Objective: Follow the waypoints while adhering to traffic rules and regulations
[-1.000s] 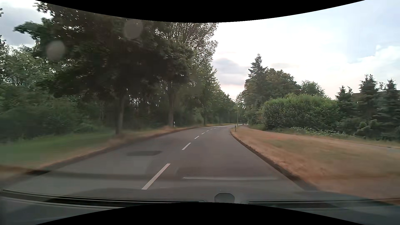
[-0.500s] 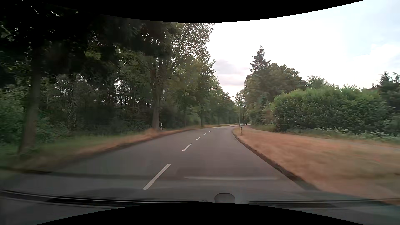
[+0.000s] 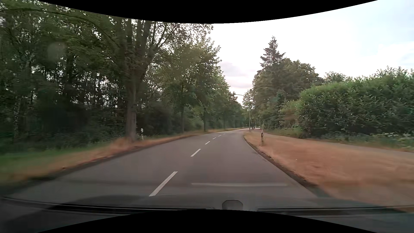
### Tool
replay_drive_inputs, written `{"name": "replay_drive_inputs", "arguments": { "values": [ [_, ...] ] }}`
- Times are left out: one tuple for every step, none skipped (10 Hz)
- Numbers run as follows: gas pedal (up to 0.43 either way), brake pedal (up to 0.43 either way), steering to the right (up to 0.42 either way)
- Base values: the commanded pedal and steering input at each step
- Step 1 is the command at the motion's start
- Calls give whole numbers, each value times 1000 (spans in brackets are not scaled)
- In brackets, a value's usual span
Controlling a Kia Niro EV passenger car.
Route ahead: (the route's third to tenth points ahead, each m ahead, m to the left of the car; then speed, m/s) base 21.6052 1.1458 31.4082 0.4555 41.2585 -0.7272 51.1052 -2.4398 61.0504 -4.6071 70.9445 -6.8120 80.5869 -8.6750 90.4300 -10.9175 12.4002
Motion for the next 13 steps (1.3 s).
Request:
{"name": "replay_drive_inputs", "arguments": {
  "values": [
    [197,0,16],
    [197,0,18],
    [197,0,19],
    [197,0,20],
    [197,0,21],
    [197,0,22],
    [197,0,23],
    [197,0,23],
    [197,0,23],
    [197,0,23],
    [197,0,22],
    [197,0,21],
    [197,0,21]
  ]
}}
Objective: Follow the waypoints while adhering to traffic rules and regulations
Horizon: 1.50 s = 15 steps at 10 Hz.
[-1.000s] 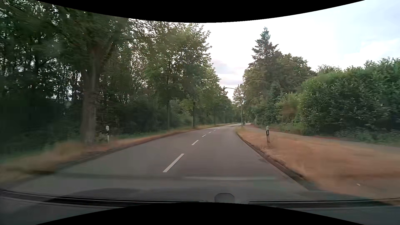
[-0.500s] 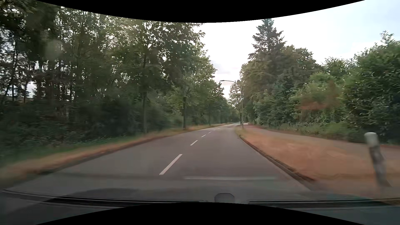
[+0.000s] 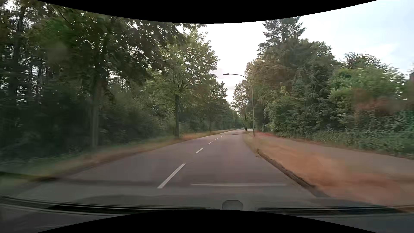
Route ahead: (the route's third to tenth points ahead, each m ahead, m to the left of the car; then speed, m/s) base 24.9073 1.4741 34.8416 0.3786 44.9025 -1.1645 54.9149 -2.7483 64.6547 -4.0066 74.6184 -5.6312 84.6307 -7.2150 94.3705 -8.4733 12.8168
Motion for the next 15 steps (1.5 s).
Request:
{"name": "replay_drive_inputs", "arguments": {
  "values": [
    [197,0,21],
    [197,0,21],
    [197,0,21],
    [197,0,22],
    [197,0,22],
    [197,0,20],
    [197,0,19],
    [197,0,18],
    [197,0,18],
    [197,0,18],
    [197,0,18],
    [197,0,19],
    [197,0,19],
    [197,0,19],
    [197,0,20]
  ]
}}
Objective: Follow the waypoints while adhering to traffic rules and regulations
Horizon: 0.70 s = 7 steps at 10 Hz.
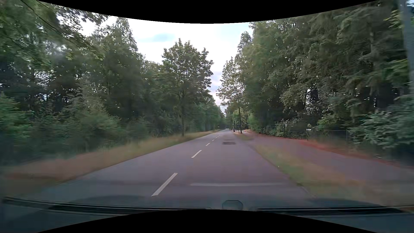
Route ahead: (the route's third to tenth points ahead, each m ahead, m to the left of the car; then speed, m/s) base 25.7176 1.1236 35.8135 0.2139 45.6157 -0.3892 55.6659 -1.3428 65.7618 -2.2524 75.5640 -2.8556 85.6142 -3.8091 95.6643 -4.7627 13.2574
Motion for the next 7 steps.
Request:
{"name": "replay_drive_inputs", "arguments": {
  "values": [
    [197,0,19],
    [197,0,19],
    [197,0,19],
    [197,0,19],
    [197,0,19],
    [197,0,19],
    [197,0,18]
  ]
}}
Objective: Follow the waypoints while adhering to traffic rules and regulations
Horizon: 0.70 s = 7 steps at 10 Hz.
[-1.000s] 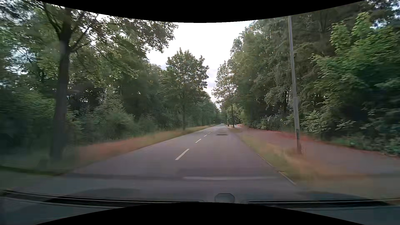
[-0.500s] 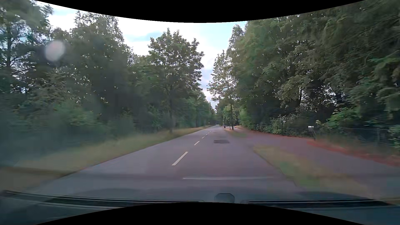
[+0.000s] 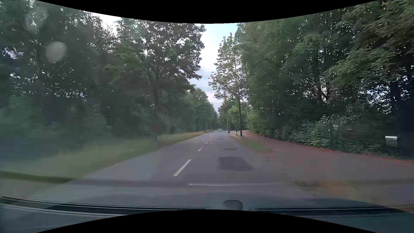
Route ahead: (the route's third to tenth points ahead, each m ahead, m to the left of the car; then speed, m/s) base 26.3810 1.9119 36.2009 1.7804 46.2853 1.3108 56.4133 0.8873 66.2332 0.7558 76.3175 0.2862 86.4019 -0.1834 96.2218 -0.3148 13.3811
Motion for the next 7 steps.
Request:
{"name": "replay_drive_inputs", "arguments": {
  "values": [
    [197,0,16],
    [197,0,12],
    [197,0,6],
    [197,0,3],
    [197,0,5],
    [197,0,7],
    [197,0,6]
  ]
}}
